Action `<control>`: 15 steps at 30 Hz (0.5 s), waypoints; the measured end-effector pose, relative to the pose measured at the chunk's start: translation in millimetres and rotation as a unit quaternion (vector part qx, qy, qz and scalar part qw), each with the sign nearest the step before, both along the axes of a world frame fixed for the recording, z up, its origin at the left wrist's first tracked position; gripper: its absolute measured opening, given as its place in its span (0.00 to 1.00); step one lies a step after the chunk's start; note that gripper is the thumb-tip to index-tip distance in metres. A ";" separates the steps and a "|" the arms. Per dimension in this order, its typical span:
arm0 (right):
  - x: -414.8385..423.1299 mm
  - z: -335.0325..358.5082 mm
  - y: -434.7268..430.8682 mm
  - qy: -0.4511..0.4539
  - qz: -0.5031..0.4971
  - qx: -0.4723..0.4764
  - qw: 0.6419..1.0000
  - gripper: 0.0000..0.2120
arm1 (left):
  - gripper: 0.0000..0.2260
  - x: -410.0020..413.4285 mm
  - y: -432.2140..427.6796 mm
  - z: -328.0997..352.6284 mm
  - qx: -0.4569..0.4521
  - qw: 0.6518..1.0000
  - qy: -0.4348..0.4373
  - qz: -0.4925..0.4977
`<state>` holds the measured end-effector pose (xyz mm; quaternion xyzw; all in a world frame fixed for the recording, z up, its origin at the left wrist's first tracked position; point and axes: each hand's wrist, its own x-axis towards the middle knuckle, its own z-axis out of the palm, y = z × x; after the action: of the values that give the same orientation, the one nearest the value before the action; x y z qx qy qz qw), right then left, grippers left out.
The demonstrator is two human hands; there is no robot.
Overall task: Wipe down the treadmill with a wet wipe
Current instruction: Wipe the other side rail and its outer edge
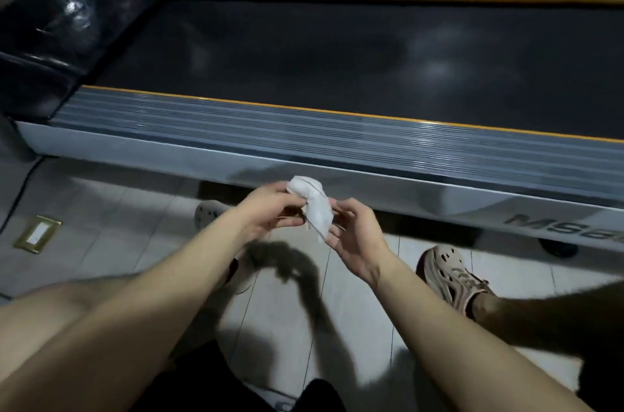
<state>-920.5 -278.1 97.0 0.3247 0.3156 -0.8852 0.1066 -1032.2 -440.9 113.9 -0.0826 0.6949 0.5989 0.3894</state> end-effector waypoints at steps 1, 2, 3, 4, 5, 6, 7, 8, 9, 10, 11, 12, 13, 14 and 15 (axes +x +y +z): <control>1.9 1.4 -0.5 -0.005 0.001 0.016 1.000 0.09 | 0.11 1.0 3.2 4.7 -0.031 0.999 0.010 -0.035; 2.8 0.5 -1.3 -0.018 0.004 0.037 0.999 0.08 | 0.10 2.3 8.0 9.7 -0.055 0.996 0.016 -0.064; 2.9 -0.6 -1.7 -0.032 0.010 0.057 0.998 0.09 | 0.09 1.6 13.2 12.6 -0.081 0.992 0.025 -0.089; 2.3 -3.4 -1.3 -0.047 0.013 0.074 0.996 0.10 | 0.08 0.3 18.7 16.1 -0.114 0.985 0.039 -0.124; 0.8 -6.2 0.6 -0.060 0.012 0.084 0.995 0.11 | 0.10 -5.1 23.6 18.1 -0.172 0.965 0.077 -0.180; -1.6 -10.4 3.4 -0.074 0.006 0.096 0.993 0.11 | 0.14 -14.6 25.7 19.2 -0.257 0.920 0.139 -0.263; -3.5 -15.7 6.7 -0.091 -0.002 0.107 0.990 0.12 | 0.19 -27.1 27.1 20.3 -0.346 0.841 0.217 -0.356; -5.6 -24.5 10.2 -0.114 -0.013 0.120 0.986 0.11 | 0.23 -40.8 27.1 20.3 -0.418 0.739 0.306 -0.430; -7.4 -35.6 13.7 -0.144 -0.026 0.133 0.980 0.11 | 0.25 -54.4 25.4 17.9 -0.461 0.637 0.403 -0.468; -8.7 -47.5 16.6 -0.175 -0.037 0.147 0.973 0.09 | 0.26 -68.7 23.1 13.3 -0.470 0.565 0.487 -0.472; -10.3 -59.6 19.0 -0.205 -0.049 0.157 0.965 0.07 | 0.28 -82.7 20.2 8.3 -0.467 0.527 0.540 -0.461; -12.7 -70.4 20.9 -0.231 -0.061 0.164 0.957 0.06 | 0.31 -96.6 16.7 2.3 -0.464 0.529 0.554 -0.444; -16.5 -79.3 22.1 -0.247 -0.078 0.165 0.952 0.05 | 0.33 -110.1 13.1 -5.3 -0.465 0.555 0.541 -0.428; -22.6 -88.2 22.9 -0.256 -0.099 0.165 0.947 0.06 | 0.36 -121.8 9.5 -12.4 -0.470 0.588 0.504 -0.422; -29.9 -96.2 22.9 -0.257 -0.129 0.166 0.943 0.08 | 0.38 -130.6 5.5 -21.6 -0.478 0.607 0.476 -0.421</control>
<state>-950.4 -255.2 0.9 0.5919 0.3756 -0.7130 0.0137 -1162.8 -435.4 92.3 0.3412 0.9279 -0.0933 0.1177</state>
